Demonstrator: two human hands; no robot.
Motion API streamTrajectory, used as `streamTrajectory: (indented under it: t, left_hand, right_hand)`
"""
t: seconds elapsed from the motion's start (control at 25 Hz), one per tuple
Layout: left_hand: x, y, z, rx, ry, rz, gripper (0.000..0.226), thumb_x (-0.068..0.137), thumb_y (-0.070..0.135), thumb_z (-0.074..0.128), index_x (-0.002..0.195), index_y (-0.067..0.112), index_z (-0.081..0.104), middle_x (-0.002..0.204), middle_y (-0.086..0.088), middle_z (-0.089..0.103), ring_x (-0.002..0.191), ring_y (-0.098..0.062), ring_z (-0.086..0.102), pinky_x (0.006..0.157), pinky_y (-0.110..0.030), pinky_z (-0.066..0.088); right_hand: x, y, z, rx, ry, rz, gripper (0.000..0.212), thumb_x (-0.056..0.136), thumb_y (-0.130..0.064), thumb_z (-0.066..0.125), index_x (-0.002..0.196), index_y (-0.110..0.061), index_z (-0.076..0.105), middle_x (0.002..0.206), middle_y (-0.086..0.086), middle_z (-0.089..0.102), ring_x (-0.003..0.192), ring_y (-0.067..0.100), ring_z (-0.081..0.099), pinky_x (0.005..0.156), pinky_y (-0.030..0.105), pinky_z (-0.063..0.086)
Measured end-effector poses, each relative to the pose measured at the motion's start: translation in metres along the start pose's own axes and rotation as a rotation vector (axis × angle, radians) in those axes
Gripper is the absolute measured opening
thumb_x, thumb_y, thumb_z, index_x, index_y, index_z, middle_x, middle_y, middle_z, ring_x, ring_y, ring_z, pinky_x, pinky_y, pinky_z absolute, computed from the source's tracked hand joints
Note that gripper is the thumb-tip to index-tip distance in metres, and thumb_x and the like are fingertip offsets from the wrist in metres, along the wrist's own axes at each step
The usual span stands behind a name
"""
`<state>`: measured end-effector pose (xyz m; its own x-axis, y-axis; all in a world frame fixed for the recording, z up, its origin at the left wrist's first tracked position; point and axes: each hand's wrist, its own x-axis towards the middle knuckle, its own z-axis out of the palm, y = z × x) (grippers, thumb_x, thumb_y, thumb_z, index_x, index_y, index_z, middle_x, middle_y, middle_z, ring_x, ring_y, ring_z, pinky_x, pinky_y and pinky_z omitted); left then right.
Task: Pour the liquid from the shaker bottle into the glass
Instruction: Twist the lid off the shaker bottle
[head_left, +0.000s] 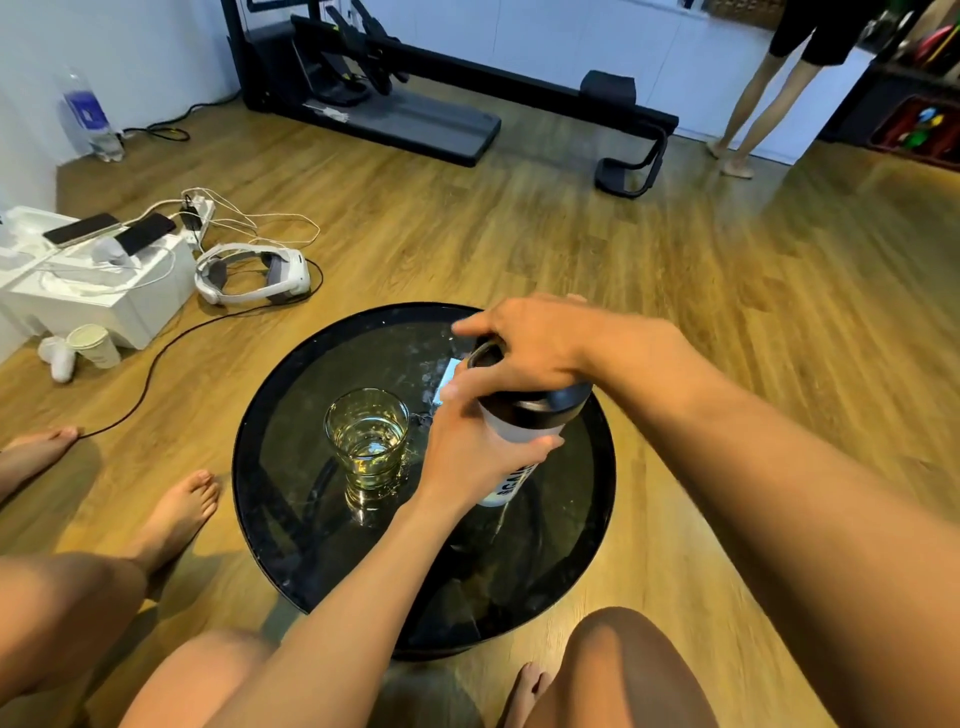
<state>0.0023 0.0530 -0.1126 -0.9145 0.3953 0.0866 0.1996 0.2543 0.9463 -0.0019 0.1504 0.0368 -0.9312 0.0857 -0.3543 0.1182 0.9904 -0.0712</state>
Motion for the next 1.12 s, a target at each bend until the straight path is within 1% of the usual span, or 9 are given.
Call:
streamTrajectory:
  t: [0.12, 0.24, 0.4, 0.52, 0.64, 0.8, 0.92, 1.0, 1.12]
  left_hand:
    - [0.0, 0.003, -0.002, -0.004, -0.018, -0.009, 0.082, 0.055, 0.038, 0.094, 0.117, 0.032, 0.04, 0.109, 0.016, 0.06, 0.095, 0.007, 0.056, 0.078, -0.016, 0.047]
    - [0.0, 0.003, 0.0, -0.005, -0.01, -0.015, 0.087, 0.051, 0.05, 0.09, 0.124, 0.02, 0.052, 0.117, 0.007, 0.066, 0.108, -0.007, 0.063, 0.089, -0.031, 0.053]
    - [0.0, 0.008, -0.002, -0.01, -0.007, 0.001, 0.09, 0.052, 0.044, 0.093, 0.127, 0.019, 0.049, 0.116, 0.005, 0.064, 0.108, -0.013, 0.062, 0.087, -0.034, 0.052]
    - [-0.002, 0.009, -0.002, 0.004, 0.006, 0.025, 0.091, 0.052, 0.041, 0.094, 0.128, 0.017, 0.049, 0.118, 0.002, 0.063, 0.111, -0.017, 0.063, 0.088, -0.037, 0.053]
    - [-0.002, 0.01, 0.0, -0.066, 0.006, 0.004, 0.087, 0.052, 0.041, 0.091, 0.124, 0.017, 0.049, 0.113, 0.005, 0.065, 0.108, -0.016, 0.064, 0.086, -0.037, 0.053]
    - [-0.001, 0.015, -0.002, 0.007, -0.026, -0.013, 0.08, 0.051, 0.057, 0.074, 0.116, 0.023, 0.044, 0.098, 0.016, 0.057, 0.091, -0.006, 0.058, 0.069, -0.021, 0.048]
    - [-0.001, 0.009, 0.0, 0.012, -0.002, -0.009, 0.097, 0.048, 0.056, 0.085, 0.13, 0.016, 0.051, 0.116, 0.013, 0.058, 0.115, 0.004, 0.056, 0.088, -0.018, 0.049]
    - [0.001, 0.01, -0.001, 0.001, -0.014, -0.019, 0.091, 0.052, 0.045, 0.09, 0.128, 0.016, 0.049, 0.122, 0.007, 0.059, 0.118, 0.002, 0.054, 0.093, -0.023, 0.048]
    - [0.002, 0.009, 0.0, 0.002, -0.004, -0.006, 0.077, 0.059, 0.032, 0.092, 0.119, 0.022, 0.045, 0.108, 0.01, 0.059, 0.106, -0.014, 0.061, 0.082, -0.031, 0.051]
  right_hand:
    - [-0.001, -0.016, 0.022, -0.01, 0.196, 0.222, 0.082, 0.082, -0.078, 0.037, 0.138, -0.019, 0.045, 0.142, 0.009, 0.049, 0.134, 0.035, 0.036, 0.102, 0.062, 0.025]
    - [0.0, -0.012, 0.009, -0.021, 0.118, 0.046, 0.057, 0.083, -0.06, 0.054, 0.132, -0.032, 0.054, 0.136, -0.001, 0.055, 0.133, 0.028, 0.039, 0.102, 0.057, 0.021]
    - [0.001, -0.018, 0.015, 0.036, 0.139, 0.225, 0.085, 0.081, -0.071, 0.052, 0.147, -0.02, 0.034, 0.152, 0.007, 0.033, 0.141, 0.036, 0.02, 0.104, 0.065, 0.023]
    - [0.003, -0.014, 0.012, -0.05, 0.108, 0.119, 0.066, 0.083, -0.056, 0.057, 0.14, -0.025, 0.045, 0.145, 0.005, 0.043, 0.132, 0.036, 0.025, 0.095, 0.054, 0.033]
    - [0.005, -0.014, 0.004, -0.001, 0.015, 0.112, 0.094, 0.08, -0.059, 0.064, 0.154, -0.028, 0.015, 0.163, 0.001, 0.011, 0.147, 0.037, 0.003, 0.109, 0.064, 0.019]
    - [0.014, -0.027, 0.024, 0.009, 0.284, 0.304, 0.083, 0.081, -0.06, 0.059, 0.142, -0.011, 0.031, 0.139, 0.015, 0.036, 0.124, 0.045, 0.042, 0.098, 0.057, 0.038]
    - [0.013, -0.006, 0.006, 0.014, 0.05, 0.06, 0.103, 0.068, -0.059, 0.072, 0.149, -0.018, 0.023, 0.149, 0.009, 0.03, 0.131, 0.039, 0.04, 0.104, 0.052, 0.037]
    - [0.007, -0.011, 0.009, 0.081, 0.081, 0.169, 0.114, 0.065, -0.07, 0.069, 0.15, -0.017, 0.015, 0.151, 0.01, 0.03, 0.132, 0.038, 0.041, 0.103, 0.054, 0.037]
    - [0.005, -0.016, 0.026, -0.009, 0.331, 0.234, 0.074, 0.077, -0.064, 0.062, 0.126, -0.014, 0.039, 0.129, 0.007, 0.049, 0.121, 0.036, 0.048, 0.096, 0.054, 0.035]
